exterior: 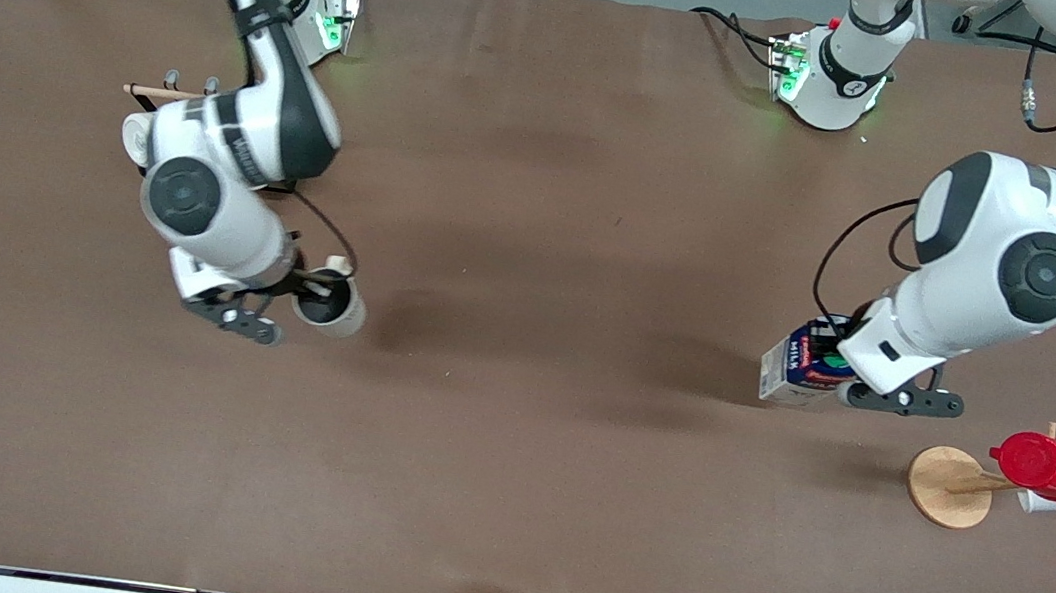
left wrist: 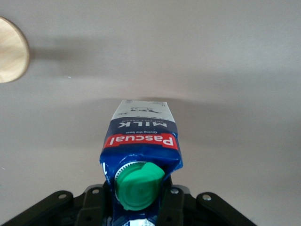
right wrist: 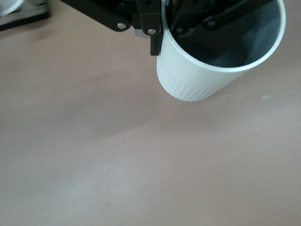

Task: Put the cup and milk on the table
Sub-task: 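Lift the mug and milk carton and carry both toward the table middle, then set the mug down with the right gripper and withdraw it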

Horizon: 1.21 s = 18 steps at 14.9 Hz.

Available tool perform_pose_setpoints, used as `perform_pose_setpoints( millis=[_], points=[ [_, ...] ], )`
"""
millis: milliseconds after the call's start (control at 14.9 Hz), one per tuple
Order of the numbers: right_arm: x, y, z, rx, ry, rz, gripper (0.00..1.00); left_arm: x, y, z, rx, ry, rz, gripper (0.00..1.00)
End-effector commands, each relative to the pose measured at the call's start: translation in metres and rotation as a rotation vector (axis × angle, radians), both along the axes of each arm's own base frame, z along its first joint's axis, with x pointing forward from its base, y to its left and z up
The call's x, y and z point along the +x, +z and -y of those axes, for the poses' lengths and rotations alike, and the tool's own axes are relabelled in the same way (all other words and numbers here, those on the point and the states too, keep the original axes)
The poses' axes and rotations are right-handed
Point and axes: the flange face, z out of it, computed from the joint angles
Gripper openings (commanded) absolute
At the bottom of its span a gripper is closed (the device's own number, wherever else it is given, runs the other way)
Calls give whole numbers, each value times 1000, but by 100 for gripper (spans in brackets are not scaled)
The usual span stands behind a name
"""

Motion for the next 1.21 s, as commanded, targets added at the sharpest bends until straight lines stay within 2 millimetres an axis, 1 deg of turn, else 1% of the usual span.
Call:
perform_pose_setpoints(
  millis=[0,67,201,336,470,537,604,671,738,872,940,1007,1074,1141],
  points=[
    [1,-8,-41,11,-29,33,0,-1,7,41,-11,63,-1,38],
    [-4,-16,-60,16,-25,45,0,-3,9,60,-8,93,5,38],
    [-11,-36,-84,24,-3,62,1,-4,10,89,-8,141,14,38],
    [-17,-57,-105,32,-7,76,1,-4,7,109,-7,175,16,38],
    [-24,-71,-117,33,11,77,2,-2,6,120,-10,199,22,38],
    [-31,-80,-129,33,28,74,2,-3,5,128,-10,212,22,38],
    [-37,-86,-140,35,41,78,2,-6,0,136,-4,217,16,38],
    [-40,-94,-147,40,39,87,3,-8,-1,141,-2,226,14,38],
    [-44,-103,-153,40,46,87,3,-9,-3,145,0,231,11,38],
    [-47,-105,-155,39,53,85,4,-5,0,148,-8,240,20,38],
    [-48,-107,-157,39,55,84,14,-7,-5,154,-4,249,14,38],
    [-47,-112,-156,34,55,80,36,-8,-4,161,-6,259,17,38],
    [-48,-114,-156,31,55,77,60,-6,-9,167,-5,267,15,38],
    [-48,-113,-156,31,51,77,89,-6,-11,174,-4,279,16,38]
  ],
)
